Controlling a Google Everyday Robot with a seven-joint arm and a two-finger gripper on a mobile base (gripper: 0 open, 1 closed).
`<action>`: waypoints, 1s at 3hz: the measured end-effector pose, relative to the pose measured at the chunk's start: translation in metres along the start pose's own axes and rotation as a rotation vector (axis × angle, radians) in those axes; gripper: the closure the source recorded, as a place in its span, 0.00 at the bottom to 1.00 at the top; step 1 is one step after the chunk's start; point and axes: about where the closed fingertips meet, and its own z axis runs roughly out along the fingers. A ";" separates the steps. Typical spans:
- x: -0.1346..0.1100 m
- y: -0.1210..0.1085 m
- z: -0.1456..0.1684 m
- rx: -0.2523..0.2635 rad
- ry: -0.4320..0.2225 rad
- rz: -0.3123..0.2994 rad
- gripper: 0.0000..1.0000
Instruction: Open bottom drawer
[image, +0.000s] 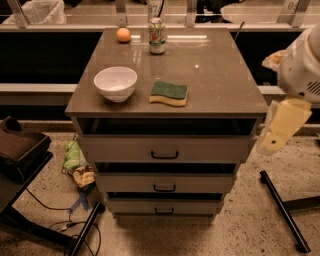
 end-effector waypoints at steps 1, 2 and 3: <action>0.005 0.015 0.038 0.056 0.004 -0.036 0.00; 0.012 0.031 0.073 0.129 0.054 -0.095 0.00; 0.017 0.047 0.109 0.214 0.123 -0.155 0.00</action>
Offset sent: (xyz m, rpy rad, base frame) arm 0.0126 0.0193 -0.1420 -0.2293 -0.3188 0.0596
